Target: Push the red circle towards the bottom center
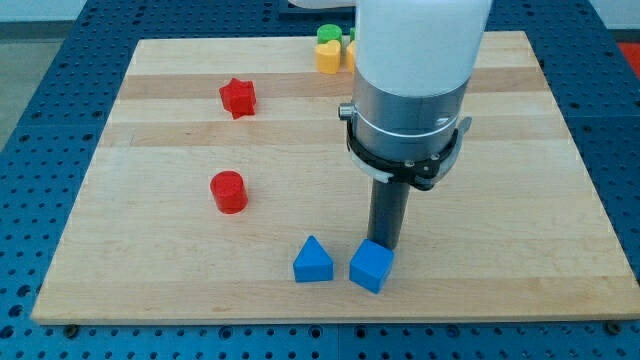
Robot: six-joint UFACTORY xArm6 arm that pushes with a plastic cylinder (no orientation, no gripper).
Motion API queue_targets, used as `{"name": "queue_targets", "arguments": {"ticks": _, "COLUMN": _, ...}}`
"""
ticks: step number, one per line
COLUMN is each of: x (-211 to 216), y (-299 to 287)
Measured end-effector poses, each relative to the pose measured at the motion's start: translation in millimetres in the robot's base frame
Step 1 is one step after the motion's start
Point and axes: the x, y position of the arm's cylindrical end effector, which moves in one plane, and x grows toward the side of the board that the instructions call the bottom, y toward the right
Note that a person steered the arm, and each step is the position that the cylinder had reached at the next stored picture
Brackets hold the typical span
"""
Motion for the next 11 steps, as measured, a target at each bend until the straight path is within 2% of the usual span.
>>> {"name": "queue_targets", "arguments": {"ticks": 3, "x": -15.3, "y": 0.0}}
{"name": "queue_targets", "arguments": {"ticks": 4, "x": -47.1, "y": -0.4}}
{"name": "queue_targets", "arguments": {"ticks": 6, "x": -110.8, "y": -83.8}}
{"name": "queue_targets", "arguments": {"ticks": 8, "x": -117.8, "y": -175.6}}
{"name": "queue_targets", "arguments": {"ticks": 9, "x": -115.9, "y": -203.3}}
{"name": "queue_targets", "arguments": {"ticks": 11, "x": -90.0, "y": -207.0}}
